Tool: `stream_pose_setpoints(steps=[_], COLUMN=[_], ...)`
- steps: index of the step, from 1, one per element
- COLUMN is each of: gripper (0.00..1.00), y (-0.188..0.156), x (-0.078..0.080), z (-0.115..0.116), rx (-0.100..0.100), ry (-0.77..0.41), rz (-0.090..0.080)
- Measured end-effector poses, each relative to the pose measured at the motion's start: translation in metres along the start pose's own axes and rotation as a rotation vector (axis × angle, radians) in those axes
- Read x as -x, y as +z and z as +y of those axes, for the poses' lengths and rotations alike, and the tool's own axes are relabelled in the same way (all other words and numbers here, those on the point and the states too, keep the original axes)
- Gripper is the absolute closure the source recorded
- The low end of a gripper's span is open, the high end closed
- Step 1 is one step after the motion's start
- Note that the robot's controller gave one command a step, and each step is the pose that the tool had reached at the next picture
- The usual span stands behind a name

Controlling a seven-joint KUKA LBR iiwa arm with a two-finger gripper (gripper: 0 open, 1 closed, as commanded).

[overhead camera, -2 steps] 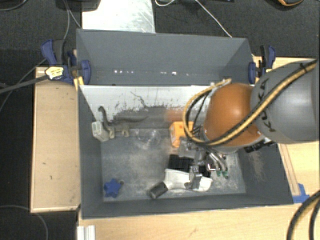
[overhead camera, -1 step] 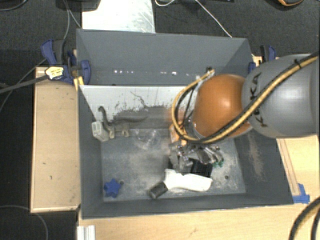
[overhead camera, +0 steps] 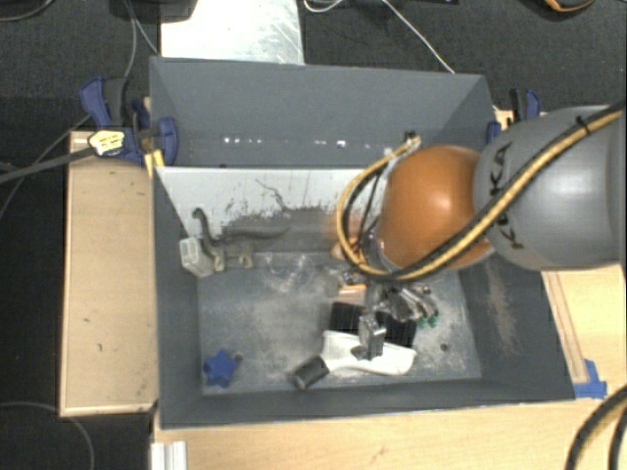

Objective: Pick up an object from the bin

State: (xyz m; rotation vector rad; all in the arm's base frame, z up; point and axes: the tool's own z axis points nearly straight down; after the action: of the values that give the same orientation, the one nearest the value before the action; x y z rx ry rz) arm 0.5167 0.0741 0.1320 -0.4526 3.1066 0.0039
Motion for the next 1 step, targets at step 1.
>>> stream_pose_setpoints(steps=[1], gripper=[0.00], y=[0.0000], x=[0.0000], z=[0.0000], rx=[0.000], ry=[0.002], rz=[0.000])
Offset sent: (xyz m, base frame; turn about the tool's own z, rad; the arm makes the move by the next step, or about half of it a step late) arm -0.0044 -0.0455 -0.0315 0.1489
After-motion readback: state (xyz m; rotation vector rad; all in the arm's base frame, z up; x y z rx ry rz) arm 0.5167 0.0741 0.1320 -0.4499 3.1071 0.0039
